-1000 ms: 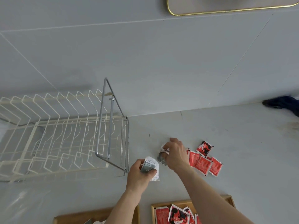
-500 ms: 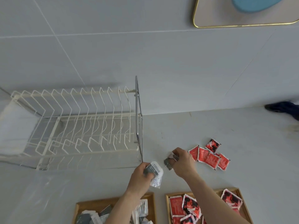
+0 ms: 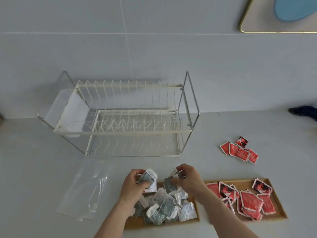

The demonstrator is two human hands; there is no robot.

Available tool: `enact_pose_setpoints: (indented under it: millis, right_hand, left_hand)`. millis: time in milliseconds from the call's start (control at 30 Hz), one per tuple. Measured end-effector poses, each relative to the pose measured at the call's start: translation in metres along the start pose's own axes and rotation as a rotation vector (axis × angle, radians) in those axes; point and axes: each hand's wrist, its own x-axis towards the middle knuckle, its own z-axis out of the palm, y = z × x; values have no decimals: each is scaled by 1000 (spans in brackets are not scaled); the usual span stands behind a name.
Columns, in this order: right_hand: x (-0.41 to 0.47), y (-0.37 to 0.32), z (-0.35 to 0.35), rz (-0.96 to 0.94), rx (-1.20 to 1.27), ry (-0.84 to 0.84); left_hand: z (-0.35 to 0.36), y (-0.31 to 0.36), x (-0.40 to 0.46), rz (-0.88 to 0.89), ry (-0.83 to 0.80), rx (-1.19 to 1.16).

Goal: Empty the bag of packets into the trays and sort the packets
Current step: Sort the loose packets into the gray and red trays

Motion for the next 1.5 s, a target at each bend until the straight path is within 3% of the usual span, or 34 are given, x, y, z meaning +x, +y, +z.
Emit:
enact_pose_setpoints:
  millis: [300, 400, 633, 800, 1000, 1500]
  right_hand:
    - [-40, -12, 72, -141, -233, 43]
    - [-47, -9, 85, -187, -365, 110]
    - [-51, 2, 94, -420, -680, 232]
    - [-52, 9, 97, -427, -837, 146]
    - [-62, 8, 86, -342, -905, -29]
    - [-50, 23, -8, -292, -791, 253]
  left_hand:
    - [-45, -44, -20, 21, -13, 214]
    - [-43, -50, -24, 100, 49, 510]
    - [-38, -60, -34, 368, 108, 824]
    - [-43, -68, -34, 472, 35, 974]
    - [-43, -67, -35, 463, 29, 991]
    - [21, 4, -21, 670, 41, 1059]
